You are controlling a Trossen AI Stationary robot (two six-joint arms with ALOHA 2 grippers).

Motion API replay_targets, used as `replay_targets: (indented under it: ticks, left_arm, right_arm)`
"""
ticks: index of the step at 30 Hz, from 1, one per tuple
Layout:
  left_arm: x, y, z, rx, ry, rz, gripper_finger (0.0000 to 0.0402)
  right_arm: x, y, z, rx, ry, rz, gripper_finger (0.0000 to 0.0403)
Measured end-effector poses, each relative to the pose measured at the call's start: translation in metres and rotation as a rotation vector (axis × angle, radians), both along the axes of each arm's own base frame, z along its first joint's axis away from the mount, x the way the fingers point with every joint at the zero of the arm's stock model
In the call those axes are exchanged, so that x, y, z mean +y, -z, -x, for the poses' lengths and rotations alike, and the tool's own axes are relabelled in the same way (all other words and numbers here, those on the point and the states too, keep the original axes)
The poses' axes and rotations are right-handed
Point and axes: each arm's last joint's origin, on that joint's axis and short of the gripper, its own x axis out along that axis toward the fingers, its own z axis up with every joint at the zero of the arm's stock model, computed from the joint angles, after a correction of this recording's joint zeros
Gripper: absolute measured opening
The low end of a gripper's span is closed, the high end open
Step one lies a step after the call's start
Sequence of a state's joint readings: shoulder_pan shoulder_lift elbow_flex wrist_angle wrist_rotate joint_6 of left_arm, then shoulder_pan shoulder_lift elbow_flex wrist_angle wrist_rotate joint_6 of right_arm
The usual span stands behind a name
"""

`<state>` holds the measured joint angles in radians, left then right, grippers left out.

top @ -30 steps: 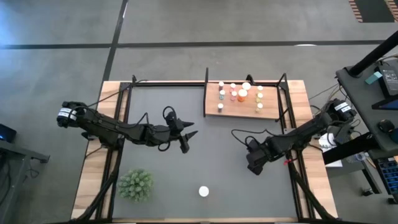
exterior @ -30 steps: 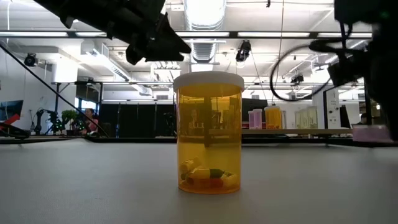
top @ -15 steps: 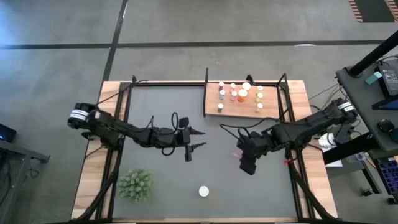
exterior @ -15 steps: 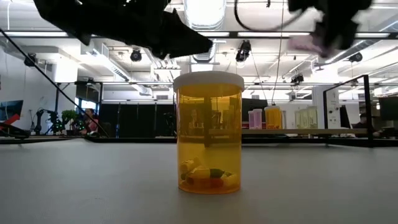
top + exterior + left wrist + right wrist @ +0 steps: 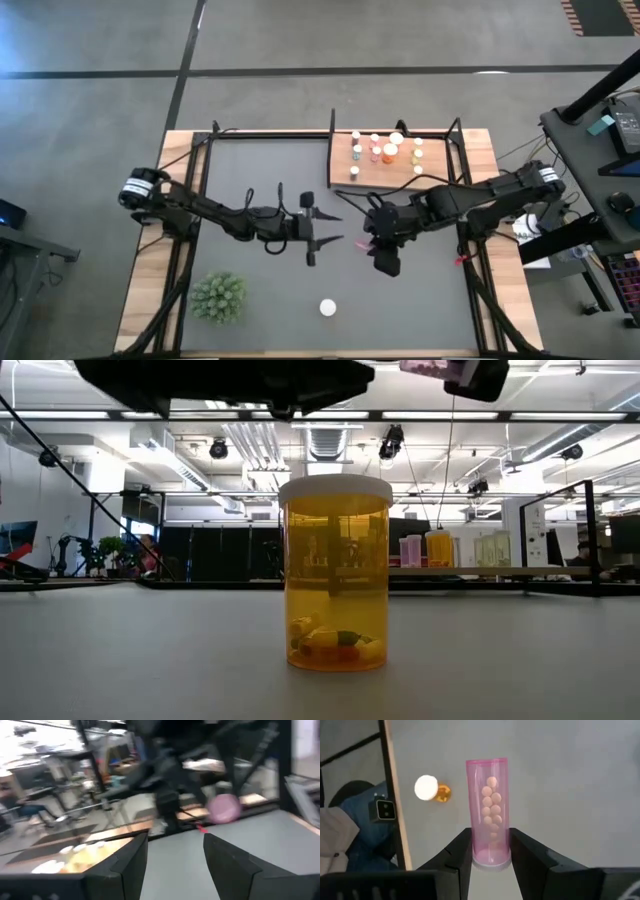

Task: Pick and place medicine bottles onto shelf by color
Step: Put the pink pill bottle on the shelf aligned with the other pink pill bottles

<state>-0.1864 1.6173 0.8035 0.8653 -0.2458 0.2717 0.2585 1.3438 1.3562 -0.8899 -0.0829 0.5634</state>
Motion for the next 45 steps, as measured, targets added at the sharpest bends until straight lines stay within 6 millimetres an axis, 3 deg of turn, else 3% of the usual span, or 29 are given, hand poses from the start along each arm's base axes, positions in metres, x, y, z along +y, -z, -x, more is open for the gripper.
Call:
replay_targets:
  ticks: [6,17,30,45]
  left_arm:
    - [-0.017,-0.005,-0.008,0.148,0.071,-0.037,0.0178]
    - [-0.020,-0.011,-0.011,0.156,0.092,-0.028,0.0178]
    - [-0.023,-0.012,-0.011,0.149,0.151,-0.026,0.0178]
    - [-0.019,-0.017,-0.012,0.112,-0.001,-0.022,0.0178]
  right_arm:
    - [-0.003,0.002,-0.010,0.091,-0.011,0.015,0.0109]
    - [0.001,0.006,-0.033,0.105,-0.107,0.066,0.0109]
    - [-0.009,0.004,-0.035,0.101,-0.129,0.099,0.0109]
    - [-0.010,0.003,-0.037,0.062,-0.174,0.124,0.0109]
